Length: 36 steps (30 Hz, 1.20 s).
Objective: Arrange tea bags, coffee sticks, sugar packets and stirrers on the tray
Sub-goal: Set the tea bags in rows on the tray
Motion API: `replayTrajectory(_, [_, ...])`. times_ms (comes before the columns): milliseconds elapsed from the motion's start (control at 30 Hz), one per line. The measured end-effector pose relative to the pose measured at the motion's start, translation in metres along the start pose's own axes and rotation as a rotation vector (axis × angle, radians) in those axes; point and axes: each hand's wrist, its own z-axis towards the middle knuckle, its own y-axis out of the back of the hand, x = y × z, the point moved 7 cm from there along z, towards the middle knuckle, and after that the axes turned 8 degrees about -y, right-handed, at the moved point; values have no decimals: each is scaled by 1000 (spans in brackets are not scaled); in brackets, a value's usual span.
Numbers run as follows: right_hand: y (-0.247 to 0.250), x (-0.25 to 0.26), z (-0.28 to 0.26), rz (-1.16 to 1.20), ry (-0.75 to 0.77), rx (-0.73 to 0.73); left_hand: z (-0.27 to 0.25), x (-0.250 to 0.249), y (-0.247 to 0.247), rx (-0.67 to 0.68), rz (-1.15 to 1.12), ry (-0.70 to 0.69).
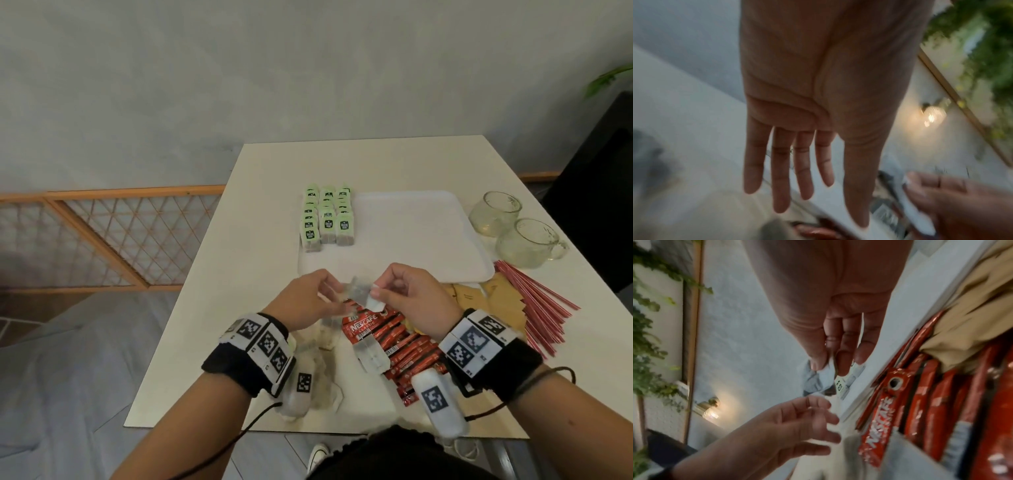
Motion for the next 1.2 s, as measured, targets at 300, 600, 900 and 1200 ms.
replayTrajectory(300, [-4,2,-10,-173,-37,200,7,21,-7,42,500,92])
replayTrajectory(600, [-9,5,-11,-101,16,152,2,-12,-8,-85,-283,-75])
replayTrajectory(900, [26,-11,-6,-271,-14,27,2,-19,-56,349,249,-228])
replayTrajectory(1200, [43,-24,0,-245,-68,51,18,-19,-72,345,426,-333])
